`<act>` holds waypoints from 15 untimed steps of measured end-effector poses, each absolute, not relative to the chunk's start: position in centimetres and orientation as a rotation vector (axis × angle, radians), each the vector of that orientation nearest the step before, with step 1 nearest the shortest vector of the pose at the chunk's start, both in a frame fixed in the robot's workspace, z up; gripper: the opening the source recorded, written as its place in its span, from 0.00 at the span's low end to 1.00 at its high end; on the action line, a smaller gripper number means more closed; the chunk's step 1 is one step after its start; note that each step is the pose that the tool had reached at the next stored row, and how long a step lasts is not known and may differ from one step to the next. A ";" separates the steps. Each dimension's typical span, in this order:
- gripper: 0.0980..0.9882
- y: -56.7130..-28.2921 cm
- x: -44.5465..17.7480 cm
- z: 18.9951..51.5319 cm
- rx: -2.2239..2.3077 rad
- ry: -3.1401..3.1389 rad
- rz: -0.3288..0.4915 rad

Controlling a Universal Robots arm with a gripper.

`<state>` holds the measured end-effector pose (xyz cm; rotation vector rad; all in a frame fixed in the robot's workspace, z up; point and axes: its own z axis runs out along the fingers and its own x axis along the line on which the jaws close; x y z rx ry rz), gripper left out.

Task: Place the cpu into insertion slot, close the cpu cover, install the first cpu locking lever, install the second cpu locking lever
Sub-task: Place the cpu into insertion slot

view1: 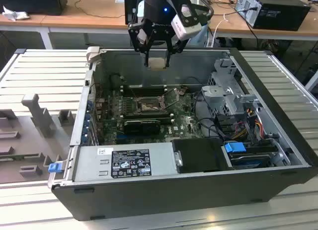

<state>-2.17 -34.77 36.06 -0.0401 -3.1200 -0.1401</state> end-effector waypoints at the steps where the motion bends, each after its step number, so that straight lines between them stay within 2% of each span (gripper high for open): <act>1: 0.50 -34.8 -2.2 36.1 -0.041 -3.120 -0.140; 15: 0.50 -34.8 -2.2 35.8 -0.400 -3.105 -0.137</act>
